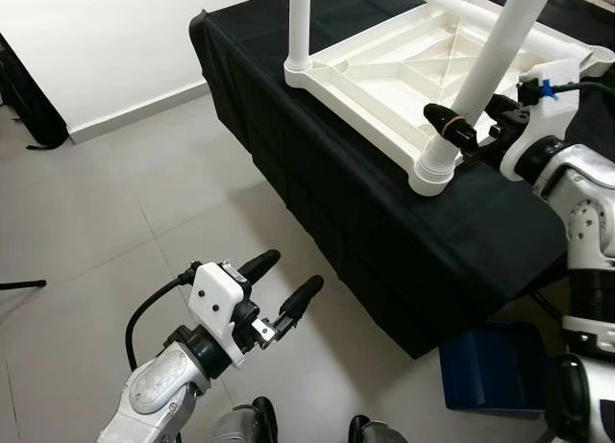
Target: Building children table
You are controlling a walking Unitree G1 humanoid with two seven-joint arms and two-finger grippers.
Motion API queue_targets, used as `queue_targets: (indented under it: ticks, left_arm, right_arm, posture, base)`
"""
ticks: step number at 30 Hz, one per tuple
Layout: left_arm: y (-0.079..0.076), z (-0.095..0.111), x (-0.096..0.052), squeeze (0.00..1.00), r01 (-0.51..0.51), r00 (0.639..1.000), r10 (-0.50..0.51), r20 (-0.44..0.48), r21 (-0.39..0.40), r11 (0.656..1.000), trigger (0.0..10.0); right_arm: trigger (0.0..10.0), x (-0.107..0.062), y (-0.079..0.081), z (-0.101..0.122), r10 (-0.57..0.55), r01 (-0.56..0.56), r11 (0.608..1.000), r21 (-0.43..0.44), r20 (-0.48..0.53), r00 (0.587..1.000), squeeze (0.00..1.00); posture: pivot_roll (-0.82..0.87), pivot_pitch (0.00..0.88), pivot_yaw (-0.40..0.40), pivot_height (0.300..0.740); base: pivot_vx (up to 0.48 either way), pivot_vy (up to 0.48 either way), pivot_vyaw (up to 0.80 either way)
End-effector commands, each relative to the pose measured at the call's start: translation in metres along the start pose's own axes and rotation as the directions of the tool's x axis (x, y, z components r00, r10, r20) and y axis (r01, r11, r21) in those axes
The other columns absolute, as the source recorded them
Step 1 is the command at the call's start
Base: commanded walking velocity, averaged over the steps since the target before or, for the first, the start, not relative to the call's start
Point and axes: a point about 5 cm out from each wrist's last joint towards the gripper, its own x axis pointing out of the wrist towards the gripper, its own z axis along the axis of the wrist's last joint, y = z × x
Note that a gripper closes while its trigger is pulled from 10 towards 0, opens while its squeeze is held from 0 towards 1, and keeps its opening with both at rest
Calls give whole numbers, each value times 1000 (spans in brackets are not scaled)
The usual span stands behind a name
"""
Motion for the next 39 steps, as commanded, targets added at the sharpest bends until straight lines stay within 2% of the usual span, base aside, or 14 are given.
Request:
queue_targets:
  ticks: [1, 2, 10, 14, 19, 20, 23, 25, 27, 28, 31, 35, 37, 39]
  left_arm:
    - [-3, -3, -2, 0, 3, 1000, -4, -13, -11, 1000, 10000]
    - [-3, -3, -2, 0, 3, 1000, -3, -14, -10, 1000, 10000]
    - [-2, -4, -2, 0, 4, 1000, -4, -16, -9, 1000, 10000]
    - [-2, -5, -2, 0, 4, 1000, -5, -16, -10, 1000, 10000]
    - [-2, -5, -2, 0, 3, 1000, -3, -14, -9, 1000, 10000]
    - [-2, -5, -2, 0, 3, 1000, -3, -14, -9, 1000, 10000]
    - [-2, -5, -2, 0, 3, 1000, -3, -14, -9, 1000, 10000]
    - [-2, -5, -2, 0, 3, 1000, -4, -13, -9, 1000, 10000]
    - [-3, -5, -1, 0, 4, 1000, -4, -11, -9, 1000, 10000]
    - [-3, -5, -1, 0, 4, 1000, -4, -11, -9, 1000, 10000]
    - [-3, -4, -1, 0, 3, 1000, -3, -11, -7, 1000, 10000]
    - [-2, -4, -1, 0, 3, 1000, -4, -11, -8, 1000, 10000]
    - [-2, -4, -1, 0, 3, 1000, -4, -12, -9, 1000, 10000]
    - [-1, -4, 0, 0, 3, 1000, -4, -12, -9, 1000, 10000]
  right_arm:
    - [4745, 2, -4, 1, 17, -17, 1000, -5, 17, 1000, 0]
    - [0, 2, -6, 1, 5, -5, 1000, -2, 22, 1000, 0]
    - [0, 2, -7, -1, -50, 50, 999, -12, 18, 999, 0]
    - [0, 1, -4, -5, -105, 105, 993, -47, 6, 994, 0]
    - [0, 1, 6, -10, -176, 177, 980, -93, 11, 984, 0]
    - [0, 0, 6, -13, -253, 249, 959, -132, -11, 967, 0]
    - [0, -1, 5, -15, -307, 300, 941, -159, -24, 951, 0]
    - [0, -11, 5, -28, -531, 516, 843, -150, -92, 842, 0]
    - [0, -15, 25, -45, -592, 573, 805, -154, -150, 792, 0]
    - [0, -15, 25, -45, -592, 573, 805, -154, -150, 792, 0]
    - [0, -10, 44, -49, -561, 548, 828, -120, -148, 815, 0]
    - [0, -7, 44, -48, -554, 544, 833, -103, -147, 819, 0]
    - [10000, -4, 43, -45, -538, 529, 843, -99, -136, 832, 0]
    - [10000, -2, 44, -44, -517, 510, 856, -88, -121, 847, 0]
  posture:
    - [5, 237, -11, 740]
    - [4, 237, -11, 740]
    - [2, 234, -9, 740]
    - [1, 232, -11, 740]
    - [-5, 229, -12, 740]
    - [-10, 228, -13, 740]
    - [-10, 228, -13, 740]
    - [-15, 227, -15, 740]
    - [-12, 227, -14, 740]
    - [-12, 227, -14, 740]
    - [-9, 228, -13, 740]
    - [-9, 228, -14, 740]
    - [-12, 229, -13, 740]
    - [-12, 229, -13, 740]
  base:
    - [0, 0, 0]
    - [0, 0, 0]
    - [0, 0, 0]
    - [0, 0, 0]
    - [0, 0, 0]
    - [0, 0, 0]
    - [0, 0, 0]
    - [0, 0, 0]
    - [0, 0, 0]
    - [0, 0, 0]
    - [0, 0, 0]
    - [0, 0, 0]
    - [0, 0, 0]
    - [0, 0, 0]
